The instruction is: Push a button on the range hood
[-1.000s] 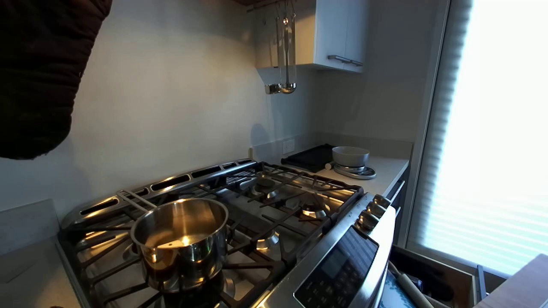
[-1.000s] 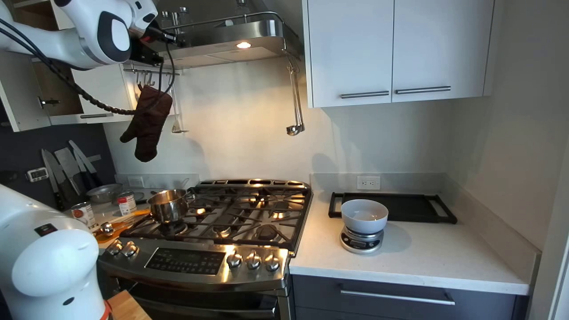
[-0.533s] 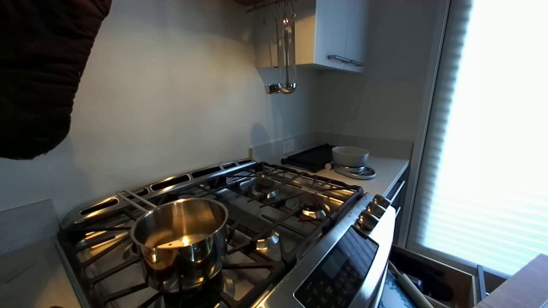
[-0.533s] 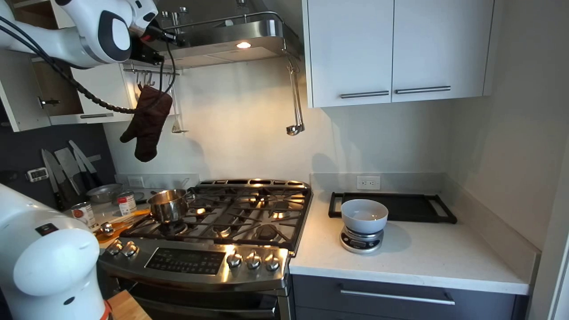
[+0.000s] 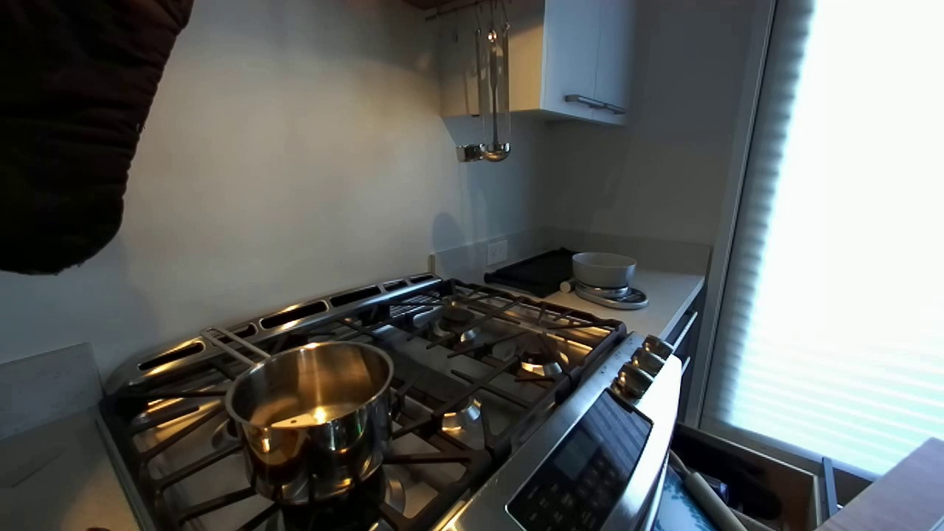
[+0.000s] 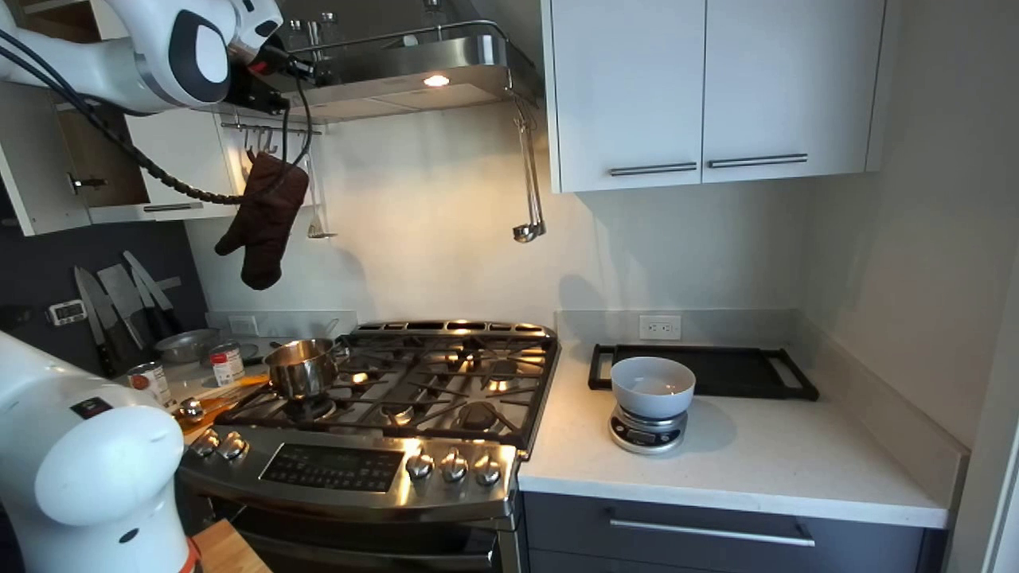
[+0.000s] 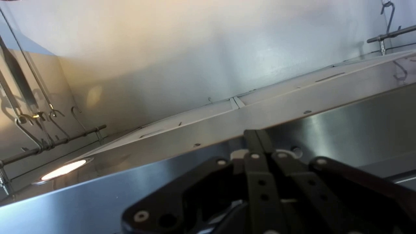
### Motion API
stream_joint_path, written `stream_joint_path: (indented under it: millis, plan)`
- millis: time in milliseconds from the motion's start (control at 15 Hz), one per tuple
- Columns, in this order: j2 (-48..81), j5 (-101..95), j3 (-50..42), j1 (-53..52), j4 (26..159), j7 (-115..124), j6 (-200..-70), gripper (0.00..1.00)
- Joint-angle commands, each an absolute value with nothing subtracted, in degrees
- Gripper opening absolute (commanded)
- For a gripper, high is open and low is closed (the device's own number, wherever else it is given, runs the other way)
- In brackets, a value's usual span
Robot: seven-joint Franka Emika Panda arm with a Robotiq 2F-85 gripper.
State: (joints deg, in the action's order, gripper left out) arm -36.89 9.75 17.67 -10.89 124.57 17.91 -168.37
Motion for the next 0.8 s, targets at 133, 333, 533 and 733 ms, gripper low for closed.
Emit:
stream_joint_path:
  millis: [133,333,533,733]
  plan:
    - [-42.0,11.6,15.2,-14.1,125.2,17.4,-157.0,0.0]
    - [-44.1,12.3,14.4,-15.0,124.7,17.3,-150.1,0.0]
    - [-45.5,13.6,13.6,-16.4,123.5,16.9,-140.6,0.0]
    - [-45.9,15.4,12.8,-17.4,121.0,16.6,-129.3,0.27]
